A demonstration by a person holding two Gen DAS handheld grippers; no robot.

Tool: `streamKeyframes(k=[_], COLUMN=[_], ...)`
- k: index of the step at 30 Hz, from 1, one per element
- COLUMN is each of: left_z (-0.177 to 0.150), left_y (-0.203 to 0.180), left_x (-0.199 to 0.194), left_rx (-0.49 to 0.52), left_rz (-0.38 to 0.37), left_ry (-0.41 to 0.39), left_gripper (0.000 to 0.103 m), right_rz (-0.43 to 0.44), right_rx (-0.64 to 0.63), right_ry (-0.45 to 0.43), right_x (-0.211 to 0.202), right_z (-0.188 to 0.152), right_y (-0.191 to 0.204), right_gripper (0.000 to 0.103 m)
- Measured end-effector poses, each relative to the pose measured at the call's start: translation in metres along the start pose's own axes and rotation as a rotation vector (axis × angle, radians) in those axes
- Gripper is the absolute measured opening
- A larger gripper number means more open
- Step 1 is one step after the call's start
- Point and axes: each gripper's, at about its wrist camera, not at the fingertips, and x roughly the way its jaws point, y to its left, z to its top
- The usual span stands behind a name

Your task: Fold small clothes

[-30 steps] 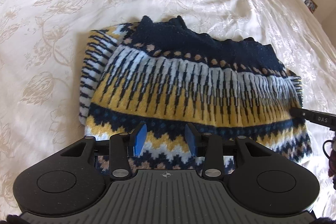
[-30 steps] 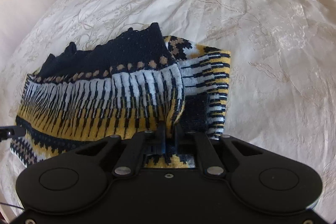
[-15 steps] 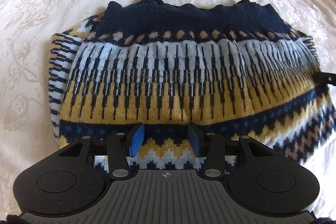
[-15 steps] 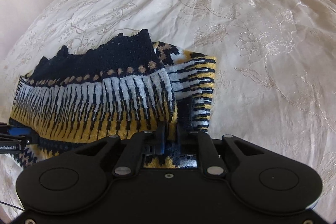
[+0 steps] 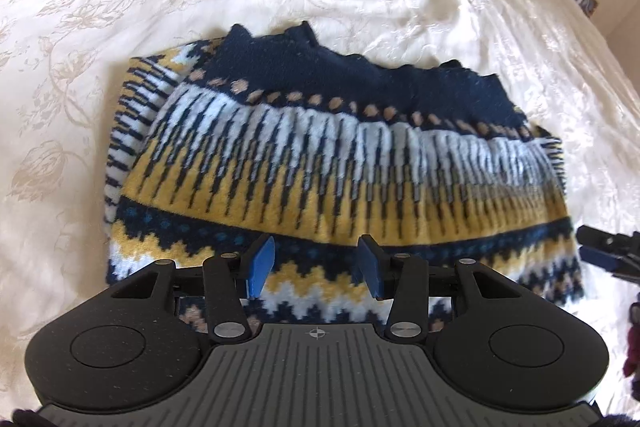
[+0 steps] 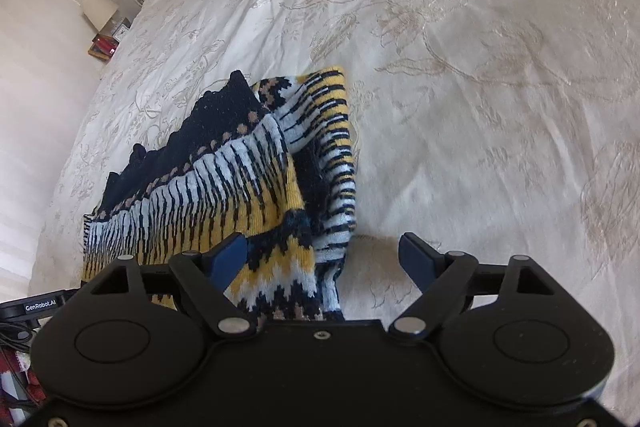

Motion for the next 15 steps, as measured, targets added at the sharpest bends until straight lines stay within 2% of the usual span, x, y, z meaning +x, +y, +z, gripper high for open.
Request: streamKeyframes(k=[3,7,9,15], left_z=[0.005,0.008,0.009,0.013], left_y=[-0.010,-0.022,-0.026,-0.029], left_x=[0.007,0.022,0.030,0.049], left_rx=[-0.002,0.009,0.016,0.031], left_rz=[-0.016,-0.016,-0.007,0.014], left_ry=[0.010,0.038,0.052,0.069], left_gripper=[0.045,0.045,0.045,0.054], right_rz=[0.046,0.104,0.130,0.161], right_rx=[0.022,0.025,0.021,0.017], right_ry=[0.019,0.060,0.078,0.092], right_x=[0.007,0.023,0.032,0.053], right_z=[-0.002,0.003,0.007,0.017], right_y=[-0.004,-0.004,-0.002,0.004], right_gripper=[0.093,0.094,0.102,0.103])
